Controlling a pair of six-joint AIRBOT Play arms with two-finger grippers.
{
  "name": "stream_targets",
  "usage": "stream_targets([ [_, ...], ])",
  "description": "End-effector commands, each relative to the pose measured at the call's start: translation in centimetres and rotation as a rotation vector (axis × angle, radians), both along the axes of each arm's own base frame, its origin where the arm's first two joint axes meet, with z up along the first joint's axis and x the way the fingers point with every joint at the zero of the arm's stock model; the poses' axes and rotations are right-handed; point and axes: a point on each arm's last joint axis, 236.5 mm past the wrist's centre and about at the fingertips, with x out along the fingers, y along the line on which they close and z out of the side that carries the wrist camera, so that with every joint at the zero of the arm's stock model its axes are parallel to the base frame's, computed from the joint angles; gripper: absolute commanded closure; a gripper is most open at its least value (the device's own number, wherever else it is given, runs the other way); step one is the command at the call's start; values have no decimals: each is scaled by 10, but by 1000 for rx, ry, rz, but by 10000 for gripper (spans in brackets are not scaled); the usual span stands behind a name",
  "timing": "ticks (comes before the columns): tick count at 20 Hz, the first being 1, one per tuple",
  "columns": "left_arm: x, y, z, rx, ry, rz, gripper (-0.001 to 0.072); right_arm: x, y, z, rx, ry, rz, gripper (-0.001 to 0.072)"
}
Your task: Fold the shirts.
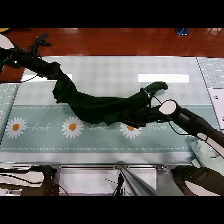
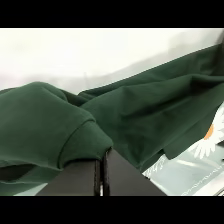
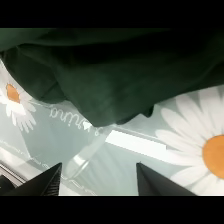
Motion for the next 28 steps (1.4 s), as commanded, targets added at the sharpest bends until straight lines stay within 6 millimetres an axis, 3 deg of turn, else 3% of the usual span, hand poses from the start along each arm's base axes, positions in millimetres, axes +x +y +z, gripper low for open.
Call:
stream_targets([
  [1, 3, -3, 3, -17, -13, 1, 683, 0, 20, -12, 22, 22, -68, 159],
  [4, 3, -3, 3, -17, -13, 1, 683, 2, 36, -21, 31, 13, -108, 166],
  [7, 3, -3, 3, -17, -14, 1, 683, 15, 45, -17, 44, -43, -181, 181],
  [21, 3, -3, 3, -17, -16, 3, 683, 11, 44, -42, 9, 23, -212, 190],
  [25, 3, -3, 3, -17, -16, 3, 683, 26, 40, -40, 15, -6, -272, 595],
  [26, 3, -3, 3, -16, -16, 4, 683, 27, 41, -39, 25, 2, -282, 657],
  [28, 4, -2, 3, -16, -16, 5, 683, 28, 48, -28, 44, -14, -254, 687],
])
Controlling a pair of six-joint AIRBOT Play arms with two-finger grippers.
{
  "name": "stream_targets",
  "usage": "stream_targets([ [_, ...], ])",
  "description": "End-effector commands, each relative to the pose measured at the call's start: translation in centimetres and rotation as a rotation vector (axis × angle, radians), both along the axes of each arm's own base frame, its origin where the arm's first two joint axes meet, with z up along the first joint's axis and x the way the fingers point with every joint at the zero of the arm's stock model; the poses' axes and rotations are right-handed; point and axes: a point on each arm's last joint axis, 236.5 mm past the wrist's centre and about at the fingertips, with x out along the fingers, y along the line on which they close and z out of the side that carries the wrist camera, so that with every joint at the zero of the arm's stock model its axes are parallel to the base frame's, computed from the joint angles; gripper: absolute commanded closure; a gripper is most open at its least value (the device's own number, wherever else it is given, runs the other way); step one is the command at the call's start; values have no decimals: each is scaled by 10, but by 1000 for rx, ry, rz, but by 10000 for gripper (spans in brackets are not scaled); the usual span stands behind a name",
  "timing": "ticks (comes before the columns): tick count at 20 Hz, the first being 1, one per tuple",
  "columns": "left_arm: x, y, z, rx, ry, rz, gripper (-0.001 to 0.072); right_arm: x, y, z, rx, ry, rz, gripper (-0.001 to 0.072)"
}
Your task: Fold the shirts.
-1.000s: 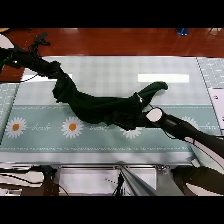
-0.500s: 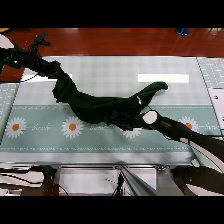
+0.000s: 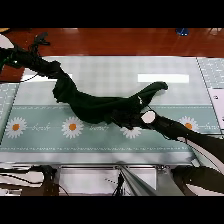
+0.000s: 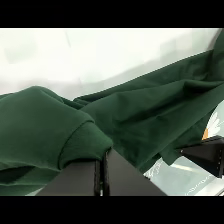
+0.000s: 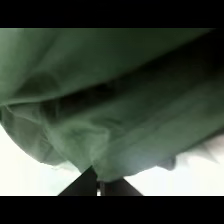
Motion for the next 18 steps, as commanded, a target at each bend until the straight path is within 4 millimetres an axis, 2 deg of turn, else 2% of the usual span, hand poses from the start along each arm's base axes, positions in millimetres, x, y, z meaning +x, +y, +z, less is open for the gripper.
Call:
stream_targets([
  [1, 0, 1, 1, 1, -4, 2, 683, 6, 10, 21, 30, -52, 34, 687],
  [3, 1, 1, 7, 2, -19, 2, 684, 14, 19, 60, 74, -150, 74, 687],
  [5, 4, 1, 26, 6, -68, 2, 684, 21, 23, 114, 134, -263, 84, 688],
  [7, 8, 2, 60, 13, -158, 3, 684, 28, 17, 177, 194, -391, 82, 688],
  [8, 9, 2, 82, 18, -215, 3, 684, 33, 6, 212, 216, -472, 68, 688],
  [10, 6, 4, 141, 27, -355, 19, 684, 43, -28, 283, 236, -649, 15, 688],
  [12, -8, 9, 213, 42, -535, 41, 684, 50, -77, 358, 192, -878, -51, 688],
  [13, -21, 12, 254, 52, -642, 55, 684, 49, -105, 397, 143, -1003, -89, 688],
  [15, -54, 22, 334, 65, -855, 122, 684, 40, -159, 460, 68, -1136, -184, 688],
  [16, -75, 27, 371, 65, -955, 173, 684, 34, -185, 483, 38, -1161, -241, 688],
  [18, -119, 39, 423, 114, -1132, 249, 684, 15, -232, 524, -99, -1243, -331, 688],
])
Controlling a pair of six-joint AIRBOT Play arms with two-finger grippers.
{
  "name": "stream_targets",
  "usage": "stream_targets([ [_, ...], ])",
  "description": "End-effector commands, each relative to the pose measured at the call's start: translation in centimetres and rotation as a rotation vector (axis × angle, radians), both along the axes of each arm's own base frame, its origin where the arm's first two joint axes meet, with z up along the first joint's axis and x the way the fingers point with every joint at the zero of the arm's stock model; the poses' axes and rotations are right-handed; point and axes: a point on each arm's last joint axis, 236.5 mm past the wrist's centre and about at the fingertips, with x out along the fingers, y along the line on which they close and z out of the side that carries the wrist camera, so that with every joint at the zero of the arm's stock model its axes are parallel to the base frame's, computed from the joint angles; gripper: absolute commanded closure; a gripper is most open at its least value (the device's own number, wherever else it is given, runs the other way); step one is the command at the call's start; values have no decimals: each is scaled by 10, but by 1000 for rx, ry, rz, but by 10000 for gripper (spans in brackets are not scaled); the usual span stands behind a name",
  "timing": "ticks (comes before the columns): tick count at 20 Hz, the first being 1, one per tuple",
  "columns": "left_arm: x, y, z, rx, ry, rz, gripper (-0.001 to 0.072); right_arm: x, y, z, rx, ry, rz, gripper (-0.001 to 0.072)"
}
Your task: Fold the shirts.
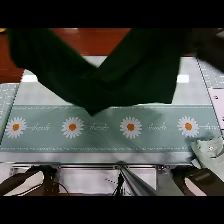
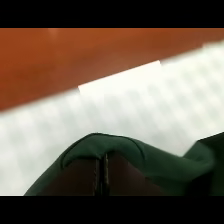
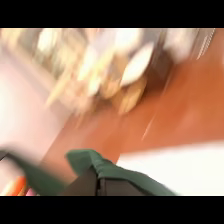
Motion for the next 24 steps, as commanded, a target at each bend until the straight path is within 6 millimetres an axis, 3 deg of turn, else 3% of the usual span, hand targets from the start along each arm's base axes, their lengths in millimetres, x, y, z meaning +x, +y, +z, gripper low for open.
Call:
stream_targets([
  [1, -78, 21, 101, 39, -326, 157, 685, -40, -90, 73, -168, -141, -283, 688],
  [4, -130, 51, 125, 98, -412, 333, 685, -67, -141, 92, -350, -120, -484, 688],
  [7, -168, 47, 130, 127, -448, 348, 685, -90, -176, 90, -510, -51, -625, 688],
  [10, -202, 38, 124, 135, -435, 338, 685, -113, -175, 81, -632, 5, -614, 688],
  [15, -245, 18, 95, 174, -356, 280, 685, -149, -159, 69, -720, 78, -540, 688],
  [18, -255, -2, 75, 159, -274, 190, 686, -162, -153, 57, -740, 130, -500, 688],
  [20, -251, -8, 54, 146, -166, 150, 686, -165, -153, 34, -772, 226, -451, 689],
  [22, -234, -2, 18, 153, 12, 130, 686, -162, -158, -14, -835, 444, -342, 688],
  [24, -203, 5, -17, 138, 174, 113, 686, -135, -156, -34, -835, 509, -257, 689],
])
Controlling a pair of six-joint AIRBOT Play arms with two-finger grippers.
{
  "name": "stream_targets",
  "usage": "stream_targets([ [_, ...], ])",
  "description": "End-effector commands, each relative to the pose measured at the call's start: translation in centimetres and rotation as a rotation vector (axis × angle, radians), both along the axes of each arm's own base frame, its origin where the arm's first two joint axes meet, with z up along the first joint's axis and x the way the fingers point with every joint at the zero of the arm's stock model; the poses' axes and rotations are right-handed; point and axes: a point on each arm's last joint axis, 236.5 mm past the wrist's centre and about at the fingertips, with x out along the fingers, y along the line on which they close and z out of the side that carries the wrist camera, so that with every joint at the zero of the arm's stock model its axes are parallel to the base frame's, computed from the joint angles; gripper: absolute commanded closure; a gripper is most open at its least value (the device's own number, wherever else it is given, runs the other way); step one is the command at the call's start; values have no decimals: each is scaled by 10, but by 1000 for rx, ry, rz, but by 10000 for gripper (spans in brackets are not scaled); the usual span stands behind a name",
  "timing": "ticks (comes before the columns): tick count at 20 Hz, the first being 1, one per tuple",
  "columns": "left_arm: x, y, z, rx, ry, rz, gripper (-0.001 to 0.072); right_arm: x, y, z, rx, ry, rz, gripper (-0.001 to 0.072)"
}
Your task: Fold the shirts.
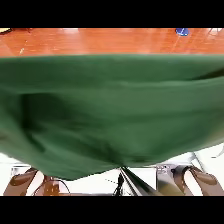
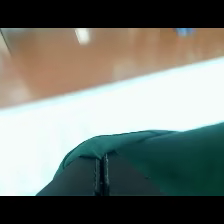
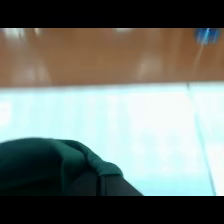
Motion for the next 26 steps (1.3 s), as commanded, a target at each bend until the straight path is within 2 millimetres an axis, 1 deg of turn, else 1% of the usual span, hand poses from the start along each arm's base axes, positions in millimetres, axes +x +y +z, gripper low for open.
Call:
stream_targets([
  [1, 39, 5, -66, -51, 292, -29, 686, 25, -2, -54, 24, 262, 59, 688],
  [2, 62, 9, -84, -79, 352, -26, 686, 45, -7, -70, 34, 327, 67, 689],
  [4, 113, 15, -130, -132, 476, -28, 686, 87, -18, -106, 54, 456, 89, 689],
  [5, 137, 14, -157, -148, 548, -45, 686, 111, -23, -128, 76, 524, 92, 688],
  [7, 177, 0, -208, -165, 680, -97, 686, 159, -25, -173, 106, 628, 119, 689],
  [9, 217, -25, -255, -144, 757, -172, 685, 209, -15, -219, 118, 677, 156, 688],
  [10, 235, -34, -275, -138, 766, -190, 685, 234, -10, -236, 113, 665, 172, 688],
  [11, 256, -40, -292, -148, 761, -182, 685, 258, -8, -250, 113, 638, 172, 688],
  [12, 275, -41, -304, -162, 740, -162, 685, 282, -8, -261, 121, 596, 155, 688],
  [13, 296, -40, -313, -178, 704, -131, 685, 303, -9, -268, 139, 552, 131, 688],
  [15, 334, -34, -319, -207, 605, -69, 684, 340, -16, -277, 183, 456, 61, 688],
  [16, 352, -30, -319, -220, 548, -40, 684, 354, -19, -280, 199, 420, 36, 688],
  [17, 365, -29, -319, -228, 506, -20, 684, 365, -21, -286, 212, 397, 18, 688],
  [18, 376, -27, -321, -235, 476, -2, 684, 372, -23, -294, 222, 392, 5, 688],
  [20, 388, -28, -334, -239, 465, 13, 684, 378, -24, -318, 233, 428, -6, 688],
  [23, 389, -38, -370, -232, 539, 2, 684, 379, -24, -355, 244, 505, -10, 687],
  [25, 382, -47, -395, -222, 611, -20, 683, 374, -22, -375, 248, 560, -9, 686],
  [26, 376, -52, -406, -216, 653, -33, 683, 371, -22, -381, 249, 585, -7, 686],
])
